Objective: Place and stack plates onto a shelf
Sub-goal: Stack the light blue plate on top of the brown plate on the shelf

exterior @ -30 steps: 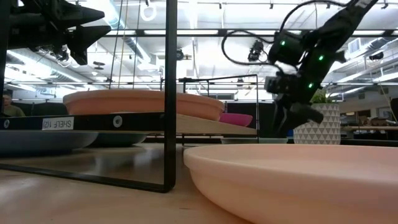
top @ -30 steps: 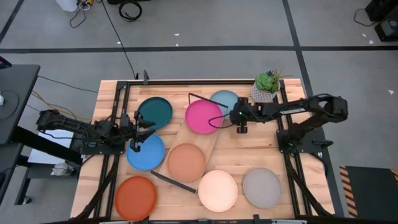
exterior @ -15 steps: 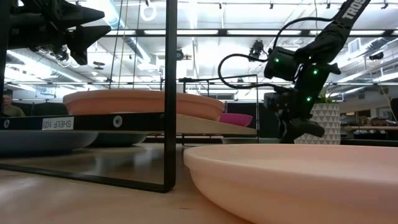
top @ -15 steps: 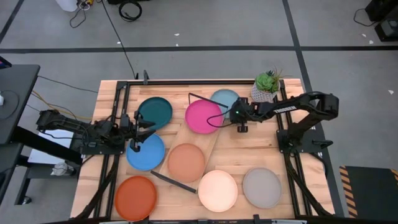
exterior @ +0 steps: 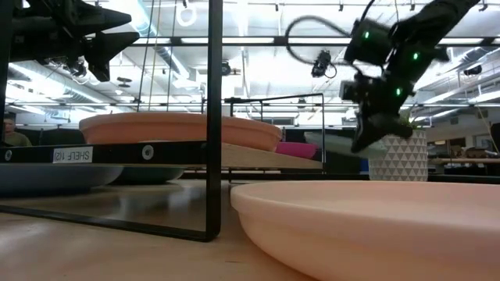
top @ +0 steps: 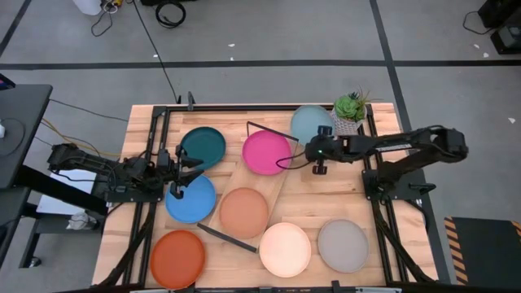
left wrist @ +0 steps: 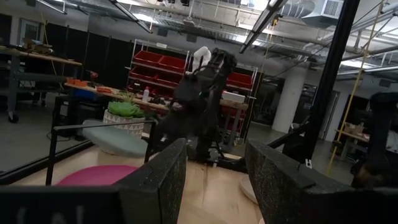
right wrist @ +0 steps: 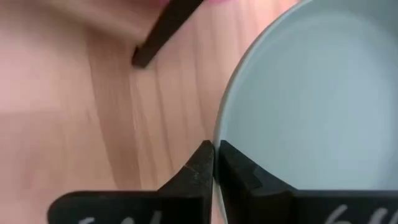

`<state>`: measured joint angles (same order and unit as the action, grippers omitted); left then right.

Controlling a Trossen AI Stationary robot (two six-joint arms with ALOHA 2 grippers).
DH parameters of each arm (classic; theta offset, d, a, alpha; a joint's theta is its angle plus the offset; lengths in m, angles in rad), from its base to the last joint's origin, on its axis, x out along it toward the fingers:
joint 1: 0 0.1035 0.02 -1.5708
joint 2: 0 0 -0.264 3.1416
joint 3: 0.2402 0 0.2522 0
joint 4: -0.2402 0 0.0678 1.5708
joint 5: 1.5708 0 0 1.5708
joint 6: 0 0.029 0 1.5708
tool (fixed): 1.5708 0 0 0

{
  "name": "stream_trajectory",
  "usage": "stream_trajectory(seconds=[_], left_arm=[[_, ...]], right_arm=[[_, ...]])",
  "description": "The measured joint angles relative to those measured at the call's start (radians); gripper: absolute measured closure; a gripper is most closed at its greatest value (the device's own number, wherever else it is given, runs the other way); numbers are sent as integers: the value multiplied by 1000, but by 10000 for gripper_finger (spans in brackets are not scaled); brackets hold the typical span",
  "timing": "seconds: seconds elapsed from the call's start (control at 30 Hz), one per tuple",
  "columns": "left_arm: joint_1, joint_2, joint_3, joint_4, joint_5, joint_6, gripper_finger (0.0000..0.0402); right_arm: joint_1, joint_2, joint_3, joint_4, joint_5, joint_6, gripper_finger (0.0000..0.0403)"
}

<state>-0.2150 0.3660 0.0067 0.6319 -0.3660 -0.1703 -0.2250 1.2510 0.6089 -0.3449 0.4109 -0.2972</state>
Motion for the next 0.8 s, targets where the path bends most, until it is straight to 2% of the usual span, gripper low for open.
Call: stream_trajectory(seconds=[0.4, 0.47, 0.57, 0.67, 0.8], left_arm=[[0, 0, 0, 0, 0, 0, 230], [0, 0, 0, 0, 0, 1, 230], [0, 0, 0, 0, 0, 1, 230], [0, 0, 0, 0, 0, 1, 230], [0, 0, 0, 0, 0, 1, 230]], right_arm=[[129, -139, 214, -55, 117, 36, 386], [141, -142, 249, -52, 57, 29, 386], [170, -142, 276, -14, -112, 1, 386], [214, -127, 276, 37, -237, -15, 385], [298, -65, 276, 82, -299, -34, 385]])
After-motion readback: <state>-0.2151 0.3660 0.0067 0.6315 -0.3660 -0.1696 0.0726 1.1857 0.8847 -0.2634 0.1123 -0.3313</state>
